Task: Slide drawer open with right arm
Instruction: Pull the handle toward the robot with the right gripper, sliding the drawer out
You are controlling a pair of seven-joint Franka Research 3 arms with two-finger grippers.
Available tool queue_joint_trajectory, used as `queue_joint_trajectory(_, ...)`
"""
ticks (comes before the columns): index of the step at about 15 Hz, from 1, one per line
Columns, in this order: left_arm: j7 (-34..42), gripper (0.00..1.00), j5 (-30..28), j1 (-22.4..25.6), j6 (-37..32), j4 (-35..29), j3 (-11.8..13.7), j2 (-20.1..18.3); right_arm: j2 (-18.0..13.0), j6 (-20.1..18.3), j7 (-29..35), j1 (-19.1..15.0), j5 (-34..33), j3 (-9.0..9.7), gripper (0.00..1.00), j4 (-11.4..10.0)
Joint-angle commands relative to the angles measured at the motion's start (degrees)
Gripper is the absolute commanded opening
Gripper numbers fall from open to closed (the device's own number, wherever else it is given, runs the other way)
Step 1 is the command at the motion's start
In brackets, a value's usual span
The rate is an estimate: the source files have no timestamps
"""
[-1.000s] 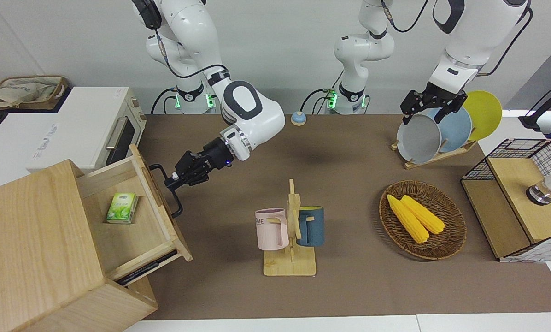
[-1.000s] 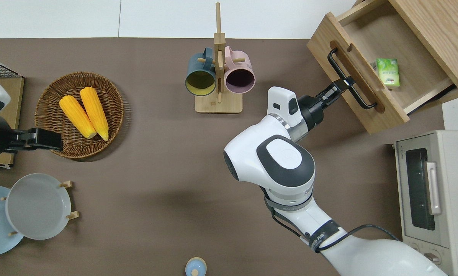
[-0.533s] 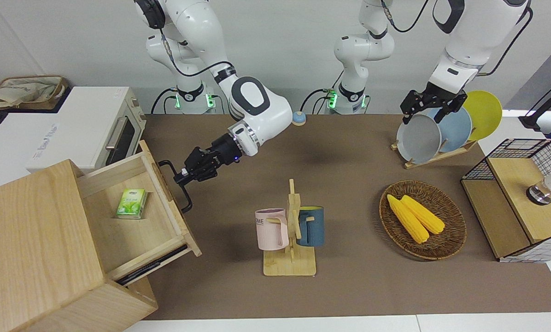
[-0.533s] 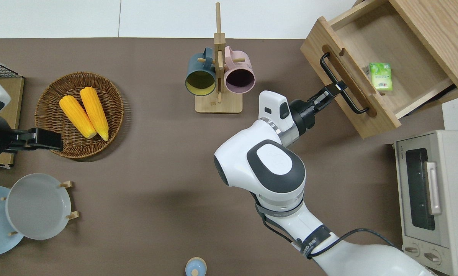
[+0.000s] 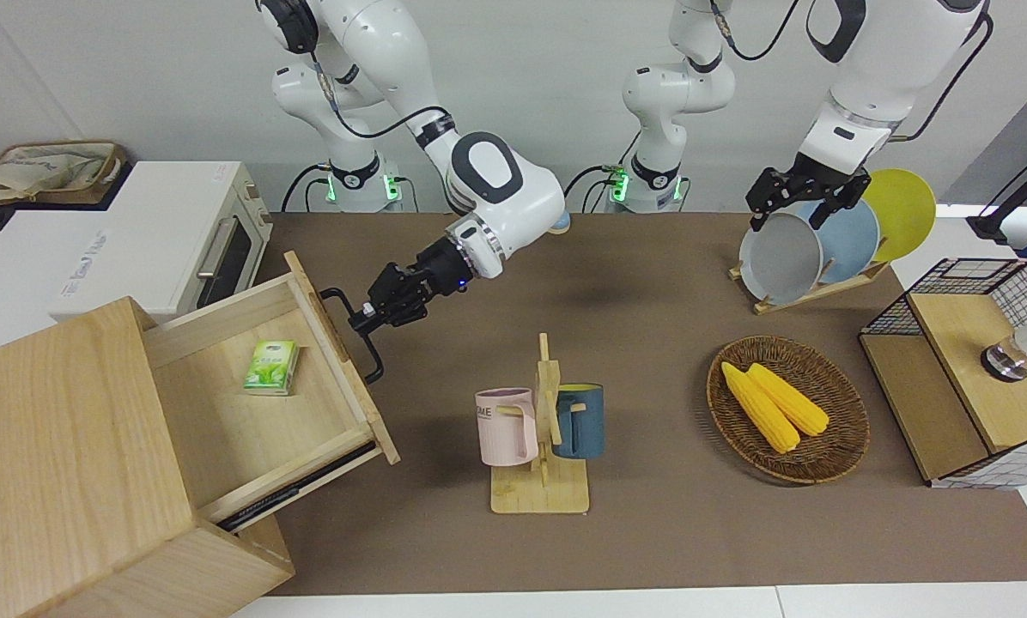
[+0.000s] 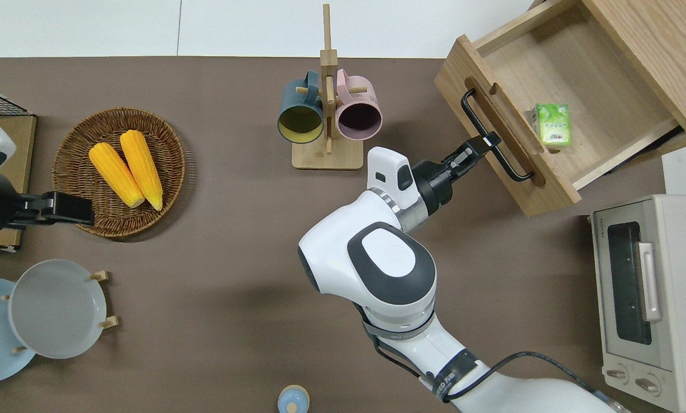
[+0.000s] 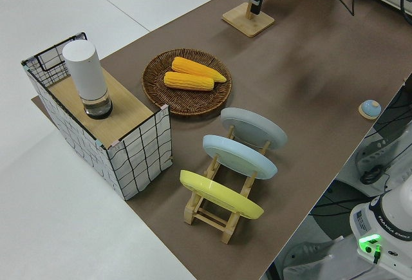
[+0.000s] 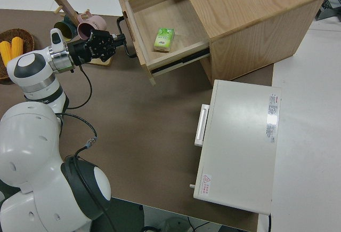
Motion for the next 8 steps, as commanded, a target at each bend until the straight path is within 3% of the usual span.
queue_joint_trajectory(1, 0.44, 1.0, 0.74, -0.27, -0.35, 0.04, 0.21, -0.52, 0.04, -1.22, -4.06, 1.8, -0.43, -0.03, 0.0, 3.49)
queue_joint_trajectory(8, 0.44, 1.0, 0.74, -0.27, -0.27, 0.04, 0.12, -0.43, 0.22, -3.77, -4.58, 3.21, 0.72, 0.06, 0.0, 4.72)
